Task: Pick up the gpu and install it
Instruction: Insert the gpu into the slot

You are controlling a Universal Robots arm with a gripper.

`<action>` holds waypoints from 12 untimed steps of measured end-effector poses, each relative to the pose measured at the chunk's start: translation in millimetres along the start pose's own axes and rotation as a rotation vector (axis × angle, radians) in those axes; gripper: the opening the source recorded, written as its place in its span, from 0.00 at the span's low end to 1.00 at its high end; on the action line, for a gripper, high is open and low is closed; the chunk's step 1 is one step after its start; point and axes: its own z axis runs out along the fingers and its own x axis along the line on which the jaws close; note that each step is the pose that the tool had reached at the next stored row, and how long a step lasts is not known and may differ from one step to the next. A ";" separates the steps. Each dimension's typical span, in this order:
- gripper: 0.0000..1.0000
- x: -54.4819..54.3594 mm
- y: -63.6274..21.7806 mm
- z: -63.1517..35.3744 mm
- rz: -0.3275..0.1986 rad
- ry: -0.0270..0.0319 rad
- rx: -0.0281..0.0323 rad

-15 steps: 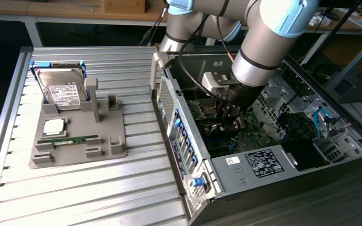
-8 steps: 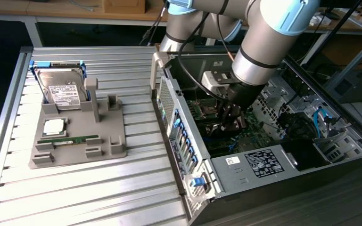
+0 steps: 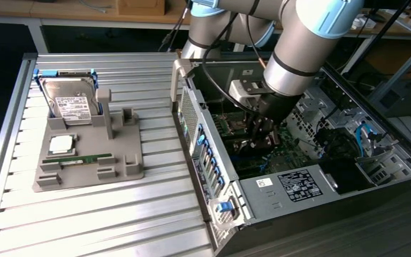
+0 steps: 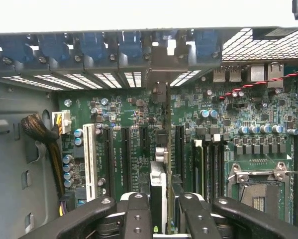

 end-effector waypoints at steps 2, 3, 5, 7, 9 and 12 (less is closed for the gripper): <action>0.27 -0.1 0.9 0.0 0.000 0.0000 0.0000; 0.27 -0.1 1.6 0.0 0.001 0.0001 0.0000; 0.27 -0.4 3.1 0.1 0.003 -0.0001 0.0001; 0.27 -0.5 3.5 0.3 0.006 0.0001 0.0000; 0.27 -0.5 3.5 1.5 0.008 -0.0004 0.0002; 0.27 -0.4 3.5 4.2 0.012 -0.0008 0.0002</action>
